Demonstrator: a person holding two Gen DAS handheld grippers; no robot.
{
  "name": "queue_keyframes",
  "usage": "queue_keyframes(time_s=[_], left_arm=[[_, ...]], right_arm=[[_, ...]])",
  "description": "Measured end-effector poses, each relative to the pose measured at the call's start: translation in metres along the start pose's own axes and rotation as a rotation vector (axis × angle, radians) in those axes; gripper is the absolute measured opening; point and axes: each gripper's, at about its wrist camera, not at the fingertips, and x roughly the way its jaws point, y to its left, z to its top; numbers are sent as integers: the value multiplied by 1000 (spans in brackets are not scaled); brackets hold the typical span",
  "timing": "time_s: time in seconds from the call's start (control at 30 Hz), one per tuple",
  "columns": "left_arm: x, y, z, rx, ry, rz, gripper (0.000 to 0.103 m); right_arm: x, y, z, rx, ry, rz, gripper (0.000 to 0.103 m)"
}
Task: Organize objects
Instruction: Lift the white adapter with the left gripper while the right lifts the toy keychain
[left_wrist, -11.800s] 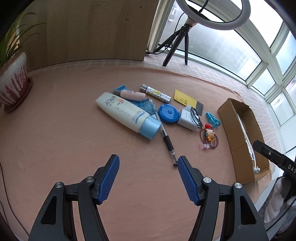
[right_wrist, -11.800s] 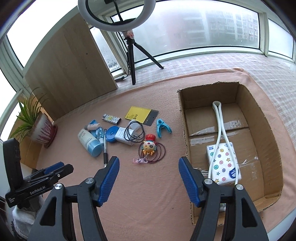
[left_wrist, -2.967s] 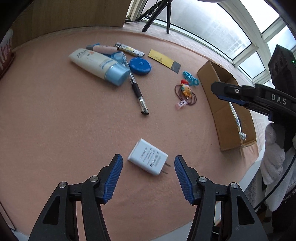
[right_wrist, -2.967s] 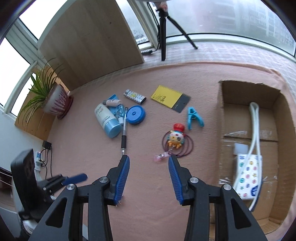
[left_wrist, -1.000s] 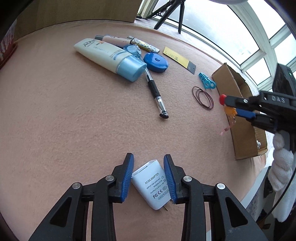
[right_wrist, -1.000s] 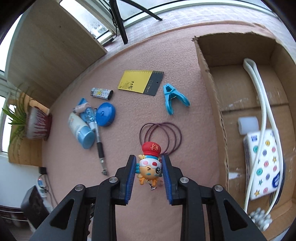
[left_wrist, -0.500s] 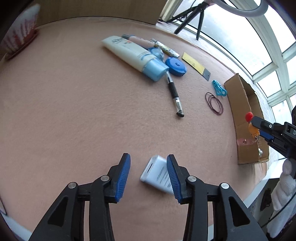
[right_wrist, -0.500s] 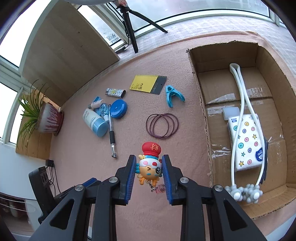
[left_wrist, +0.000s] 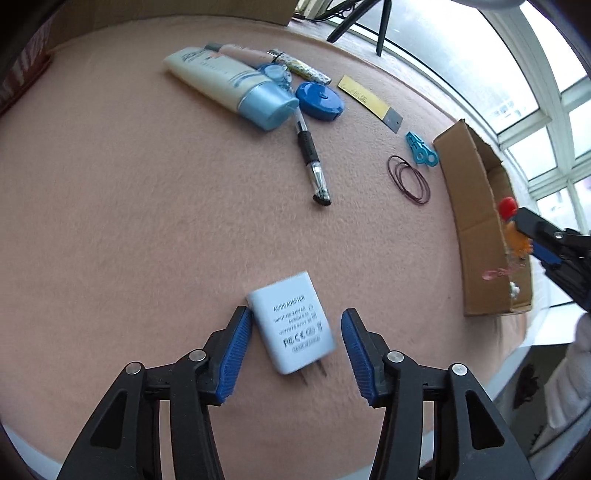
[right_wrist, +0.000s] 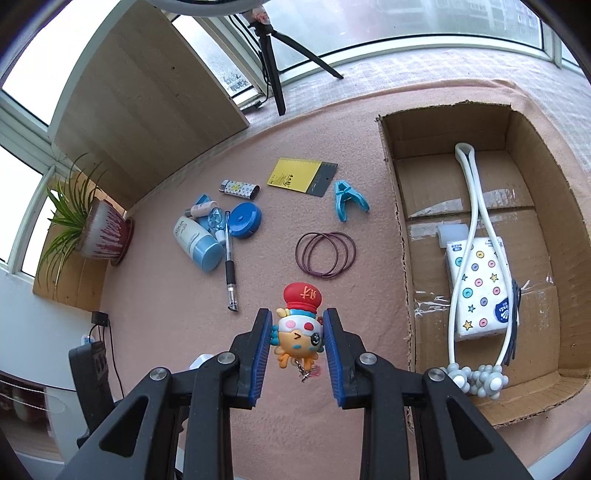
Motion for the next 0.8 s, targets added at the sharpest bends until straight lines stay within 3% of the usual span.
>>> queue_keyframes(time_s=[0.33, 0.4, 0.47, 0.8], left_arm=[[8, -34, -4, 168, -58, 133, 54], [8, -35, -6, 190, -73, 150, 50], [7, -34, -7, 210, -86, 172, 38], [2, -23, -4, 157, -81, 112, 38]], right_arm=[[-30, -9, 0, 0, -59, -9, 26], [-36, -13, 1, 1, -73, -17, 26], [-42, -19, 2, 7, -85, -25, 26], [-63, -53, 4, 51, -131, -79, 26]])
